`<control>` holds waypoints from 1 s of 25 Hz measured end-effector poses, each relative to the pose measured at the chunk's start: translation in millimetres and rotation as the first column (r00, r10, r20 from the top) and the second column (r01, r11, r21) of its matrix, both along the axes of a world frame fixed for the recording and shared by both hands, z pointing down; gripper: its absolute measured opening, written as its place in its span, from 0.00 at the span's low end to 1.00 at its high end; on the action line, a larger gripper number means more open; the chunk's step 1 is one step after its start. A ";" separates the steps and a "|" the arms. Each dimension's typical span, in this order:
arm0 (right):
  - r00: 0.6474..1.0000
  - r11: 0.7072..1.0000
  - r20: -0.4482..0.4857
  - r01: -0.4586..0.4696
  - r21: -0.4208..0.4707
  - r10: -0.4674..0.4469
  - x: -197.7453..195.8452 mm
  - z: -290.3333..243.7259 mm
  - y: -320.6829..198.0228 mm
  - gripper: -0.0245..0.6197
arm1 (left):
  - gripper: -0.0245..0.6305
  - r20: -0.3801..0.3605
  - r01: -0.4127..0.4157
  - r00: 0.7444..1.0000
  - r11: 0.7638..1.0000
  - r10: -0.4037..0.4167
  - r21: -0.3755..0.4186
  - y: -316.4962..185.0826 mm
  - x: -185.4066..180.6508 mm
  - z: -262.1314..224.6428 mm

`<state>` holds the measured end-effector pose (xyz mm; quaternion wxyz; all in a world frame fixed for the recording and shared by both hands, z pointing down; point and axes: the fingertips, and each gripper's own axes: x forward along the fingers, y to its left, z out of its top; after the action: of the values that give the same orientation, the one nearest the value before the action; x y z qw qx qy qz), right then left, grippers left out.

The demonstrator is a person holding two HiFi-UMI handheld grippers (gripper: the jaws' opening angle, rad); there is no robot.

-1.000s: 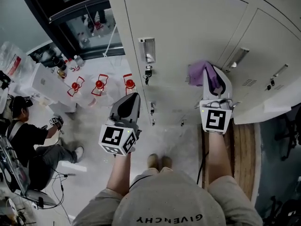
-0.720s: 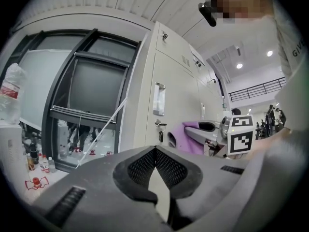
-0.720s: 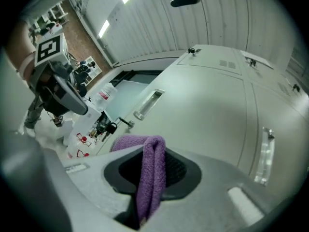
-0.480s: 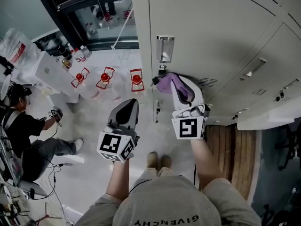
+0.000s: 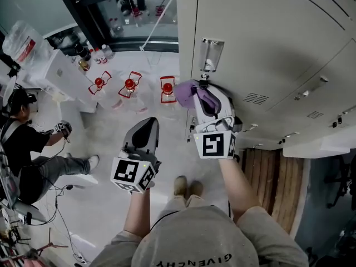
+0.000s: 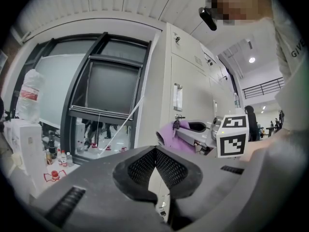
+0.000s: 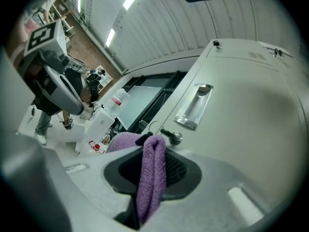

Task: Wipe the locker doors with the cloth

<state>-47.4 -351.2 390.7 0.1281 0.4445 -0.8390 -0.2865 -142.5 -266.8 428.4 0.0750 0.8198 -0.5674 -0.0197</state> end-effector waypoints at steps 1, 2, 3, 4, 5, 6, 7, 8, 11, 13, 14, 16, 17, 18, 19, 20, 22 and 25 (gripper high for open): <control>1.000 1.000 -0.007 -0.004 0.003 0.004 2.0 0.4 0.3 0.14 | 0.04 0.000 -0.002 1.000 1.000 0.002 0.000 -0.2 1.3 0.3; 1.000 1.000 -0.011 -0.009 0.005 0.009 4.8 0.4 0.5 0.14 | 0.04 0.000 -0.006 1.000 1.000 0.006 0.000 -0.7 3.4 0.4; 1.000 1.000 -0.014 -0.015 0.007 0.015 8.4 0.1 0.4 0.14 | 0.04 0.000 -0.012 1.000 1.000 0.012 0.001 -1.5 6.3 0.5; 1.000 1.000 -0.017 -0.022 0.009 0.022 12.6 -0.3 0.4 0.14 | 0.04 -0.001 -0.020 1.000 1.000 0.020 0.000 -2.5 10.0 0.5; 0.999 0.999 -0.022 -0.030 0.012 0.030 17.4 -0.5 0.3 0.14 | 0.04 -0.001 -0.029 1.000 1.000 0.029 0.000 -3.6 14.0 0.5; 0.999 0.999 -0.027 -0.038 0.015 0.038 22.5 -0.7 0.3 0.14 | 0.04 -0.001 -0.039 0.999 0.999 0.039 -0.001 -4.7 18.2 0.5; 0.998 0.999 -0.033 -0.046 0.019 0.047 27.9 -1.0 0.4 0.14 | 0.04 -0.001 -0.048 0.999 0.999 0.048 -0.001 -5.7 22.5 0.6; 0.998 0.998 -0.037 -0.055 0.023 0.056 33.5 -1.3 0.4 0.14 | 0.04 -0.001 -0.057 0.998 0.998 0.057 -0.001 -6.6 26.9 0.7; 0.995 0.996 -0.042 -0.084 0.030 0.085 51.1 -3.1 0.5 0.14 | 0.04 0.000 -0.082 0.997 0.997 0.082 -0.002 -8.9 39.5 0.6; 0.994 0.994 -0.040 -0.103 0.034 0.104 63.0 -4.6 0.4 0.14 | 0.04 0.001 -0.097 0.995 0.995 0.097 -0.003 -10.1 47.0 0.1; 0.993 0.993 -0.039 -0.113 0.034 0.114 69.0 -5.1 0.3 0.14 | 0.04 0.002 -0.104 0.995 0.995 0.104 -0.003 -10.8 50.6 0.0; 0.990 0.991 -0.039 -0.133 0.034 0.134 81.0 -4.8 0.5 0.14 | 0.04 0.003 -0.117 0.993 0.993 0.117 -0.003 -11.8 57.3 0.0; 0.989 0.989 -0.039 -0.142 0.033 0.143 86.8 -4.5 0.6 0.14 | 0.04 0.005 -0.123 0.992 0.992 0.123 -0.003 -12.2 60.5 0.2; 0.988 0.988 -0.039 -0.150 0.034 0.152 92.4 -4.4 0.7 0.14 | 0.04 0.006 -0.128 0.992 0.992 0.128 -0.003 -12.7 63.5 0.2; 0.986 0.987 -0.039 -0.159 0.035 0.160 98.0 -4.5 0.6 0.14 | 0.04 0.008 -0.132 0.991 0.991 0.132 -0.003 -13.3 66.4 0.2; 0.985 0.985 -0.039 -0.167 0.036 0.169 103.6 -4.9 0.4 0.14 | 0.04 0.010 -0.136 0.991 0.991 0.136 -0.003 -13.9 69.3 0.1; 0.982 0.982 -0.038 -0.184 0.039 0.186 114.5 -6.4 -0.1 0.14 | 0.04 0.013 -0.143 0.990 0.990 0.143 -0.004 -15.3 74.7 0.1; 0.976 0.976 -0.041 -0.212 0.048 0.214 130.9 -8.5 -0.4 0.14 | 0.04 0.016 -0.158 0.987 0.987 0.158 -0.004 -16.3 82.8 -0.3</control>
<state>83.5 -351.7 382.1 0.1675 0.5279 -0.7769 -0.2995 -59.7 -283.1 428.1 0.0730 0.8621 -0.5014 -0.0064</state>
